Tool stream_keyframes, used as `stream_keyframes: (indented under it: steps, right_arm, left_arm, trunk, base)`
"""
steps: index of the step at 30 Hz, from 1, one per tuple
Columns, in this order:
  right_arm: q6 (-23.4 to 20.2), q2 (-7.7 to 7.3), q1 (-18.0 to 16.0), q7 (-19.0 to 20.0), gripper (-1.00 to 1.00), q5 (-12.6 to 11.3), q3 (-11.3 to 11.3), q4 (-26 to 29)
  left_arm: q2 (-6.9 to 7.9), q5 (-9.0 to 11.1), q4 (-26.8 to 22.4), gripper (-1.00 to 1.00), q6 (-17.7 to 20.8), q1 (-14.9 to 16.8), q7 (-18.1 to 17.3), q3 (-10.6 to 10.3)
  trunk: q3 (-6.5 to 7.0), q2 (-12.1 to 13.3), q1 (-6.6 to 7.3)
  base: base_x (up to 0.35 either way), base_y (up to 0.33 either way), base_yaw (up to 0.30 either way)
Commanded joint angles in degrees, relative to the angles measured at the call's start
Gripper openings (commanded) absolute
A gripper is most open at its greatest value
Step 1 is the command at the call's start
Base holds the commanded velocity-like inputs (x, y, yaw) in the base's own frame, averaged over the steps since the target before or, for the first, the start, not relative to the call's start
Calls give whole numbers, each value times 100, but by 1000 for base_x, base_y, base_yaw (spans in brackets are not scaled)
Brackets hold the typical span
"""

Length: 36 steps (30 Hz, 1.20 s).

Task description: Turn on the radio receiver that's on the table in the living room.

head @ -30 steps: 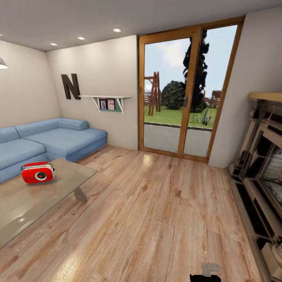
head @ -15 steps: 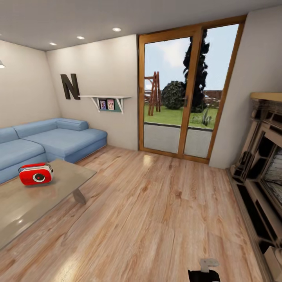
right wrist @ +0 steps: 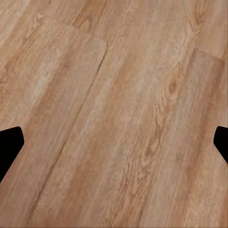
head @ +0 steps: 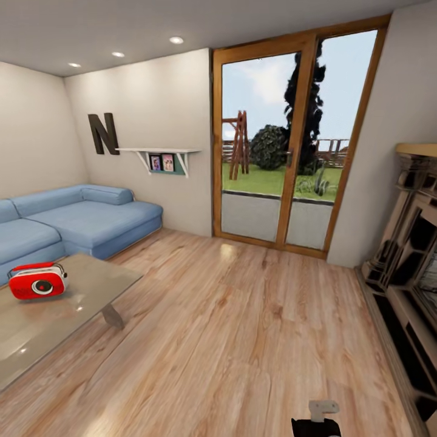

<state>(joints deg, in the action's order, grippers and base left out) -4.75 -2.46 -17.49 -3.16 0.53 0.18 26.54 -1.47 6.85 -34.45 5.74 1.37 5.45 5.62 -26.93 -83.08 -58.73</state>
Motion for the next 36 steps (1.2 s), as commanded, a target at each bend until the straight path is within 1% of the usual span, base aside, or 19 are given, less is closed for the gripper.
stream_keyframes:
  steps: [1, 13, 27, 36]
  right_arm:
    - [0, 0, 0, 0, 100, 0, 0, 0]
    - [0, 0, 0, 0, 100, 0, 0, 0]
    - [0, 0, 0, 0, 100, -1, 3, 0]
    - [0, 0, 0, 0, 100, 0, 9, 0]
  left_arm:
    - [-1, 0, 0, 100, 2, 1, 0, 0]
    - [6, 0, 0, 100, -3, 3, 0, 0]
    - [7, 0, 0, 100, -10, 1, 1, 0]
    - [7, -6, 0, 100, -20, -1, 0, 0]
  trunk:
    - [0, 0, 0]
    - [0, 0, 0]
    - [0, 0, 0]
    - [0, 0, 0]
  base:
    - [320, -125, 0]
    - [320, -128, 24]
    - [320, -127, 235]
    - [320, -18, 251]
